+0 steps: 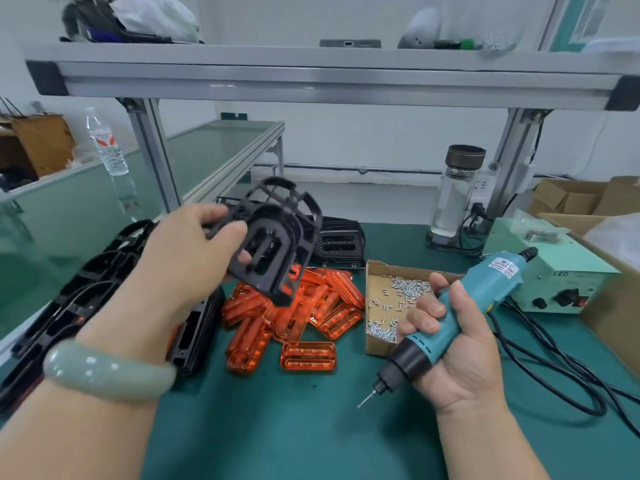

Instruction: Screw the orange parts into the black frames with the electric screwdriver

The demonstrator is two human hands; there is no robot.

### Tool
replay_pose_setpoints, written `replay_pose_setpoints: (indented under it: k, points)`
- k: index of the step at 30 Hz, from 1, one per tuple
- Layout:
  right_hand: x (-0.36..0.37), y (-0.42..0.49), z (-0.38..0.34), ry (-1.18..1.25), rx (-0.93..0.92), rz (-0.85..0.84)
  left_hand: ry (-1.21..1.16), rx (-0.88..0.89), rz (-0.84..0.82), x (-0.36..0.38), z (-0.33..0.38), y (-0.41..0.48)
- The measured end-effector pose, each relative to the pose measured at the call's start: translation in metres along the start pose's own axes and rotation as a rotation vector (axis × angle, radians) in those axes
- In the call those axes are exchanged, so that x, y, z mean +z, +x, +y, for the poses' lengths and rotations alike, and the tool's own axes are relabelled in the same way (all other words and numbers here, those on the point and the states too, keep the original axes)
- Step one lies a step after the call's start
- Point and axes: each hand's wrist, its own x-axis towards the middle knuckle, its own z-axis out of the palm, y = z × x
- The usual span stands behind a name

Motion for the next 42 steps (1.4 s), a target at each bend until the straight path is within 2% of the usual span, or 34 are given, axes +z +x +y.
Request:
replay_pose_setpoints:
  k: [4, 6, 14, 18, 21, 26, 36, 42]
  points:
    - [0.0, -0.002, -0.007, 0.019, -0.007, -0.047, -0.296, -0.187, -0.167, 0.005, -0.025, -0.025]
    - [0.0, -0.003, -0.008, 0.016, 0.002, -0.061, -0.358, -0.229, -0.251, 0.01, -0.035, -0.036]
    - [-0.001, -0.005, -0.012, 0.052, 0.039, -0.14, -0.352, -0.306, -0.421, 0.031, -0.06, -0.052]
    - [-0.001, -0.006, -0.015, 0.11, 0.091, -0.246, -0.275, -0.304, -0.592, 0.037, -0.065, -0.062]
    - [0.0, -0.005, -0.015, 0.102, 0.099, -0.255, -0.146, -0.239, -0.71, 0.039, -0.065, -0.068]
    - [0.0, -0.004, -0.015, 0.064, 0.083, -0.156, 0.238, 0.088, -0.728, 0.043, -0.063, -0.067]
    - [0.0, -0.003, -0.01, 0.039, 0.077, -0.123, 0.297, 0.281, -0.617, 0.046, -0.072, -0.075]
    - [0.0, -0.004, -0.008, 0.039, 0.077, -0.107, 0.456, 0.392, -0.617, 0.046, -0.076, -0.079]
